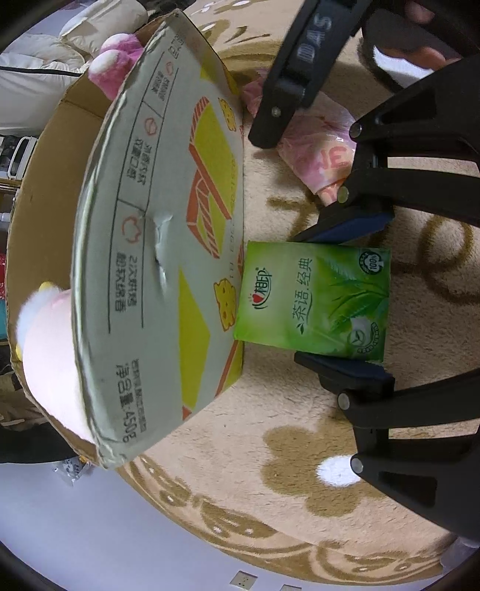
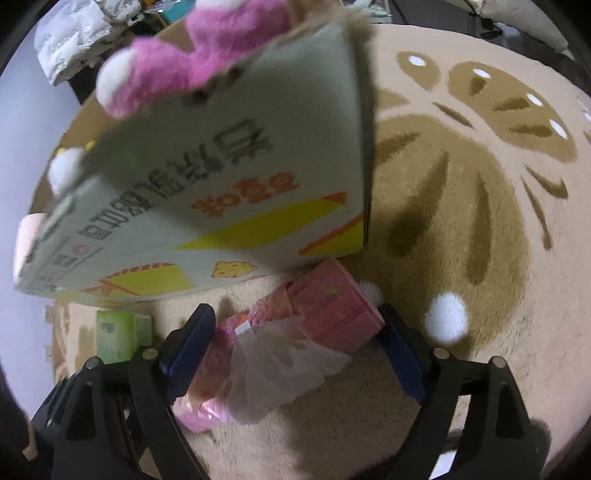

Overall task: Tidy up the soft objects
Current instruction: 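Grasp the green tissue pack with the left gripper while the right grasps the pink packet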

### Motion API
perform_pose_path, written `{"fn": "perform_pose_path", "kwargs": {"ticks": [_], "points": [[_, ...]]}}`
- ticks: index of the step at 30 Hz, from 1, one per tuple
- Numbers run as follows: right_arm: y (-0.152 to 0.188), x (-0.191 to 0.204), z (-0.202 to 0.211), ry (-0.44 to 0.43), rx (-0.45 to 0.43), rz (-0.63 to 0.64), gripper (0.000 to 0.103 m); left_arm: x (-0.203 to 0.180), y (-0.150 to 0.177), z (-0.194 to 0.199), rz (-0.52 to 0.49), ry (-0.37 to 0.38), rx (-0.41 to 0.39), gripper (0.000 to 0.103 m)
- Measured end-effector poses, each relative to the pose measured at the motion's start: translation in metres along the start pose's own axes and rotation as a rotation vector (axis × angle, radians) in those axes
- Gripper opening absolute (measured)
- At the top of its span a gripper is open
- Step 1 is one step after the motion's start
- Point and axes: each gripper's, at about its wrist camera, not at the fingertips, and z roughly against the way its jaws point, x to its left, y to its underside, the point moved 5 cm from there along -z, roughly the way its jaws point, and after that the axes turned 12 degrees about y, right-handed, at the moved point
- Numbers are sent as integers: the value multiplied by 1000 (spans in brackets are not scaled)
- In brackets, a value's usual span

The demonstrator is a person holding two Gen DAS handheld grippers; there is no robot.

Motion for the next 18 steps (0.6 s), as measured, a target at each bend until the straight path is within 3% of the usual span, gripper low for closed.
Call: {"fn": "perform_pose_path", "kwargs": {"ticks": [6,12,14,16,18], "points": [[11,28,-1,116,-36,21,89,-4,2,2,9,-9,0,53],[13,26,9,101,-61,-26,72,10,6,16,37,-82,-42,53],[14,27,14,93,-86,-19,64,13,4,22,49,-84,-59,53],[12,26,21,82,-117,-14,47,14,3,28,37,-106,-78,53],[10,28,28,66,-130,-1,40,12,1,34,15,-136,-93,53]]}}
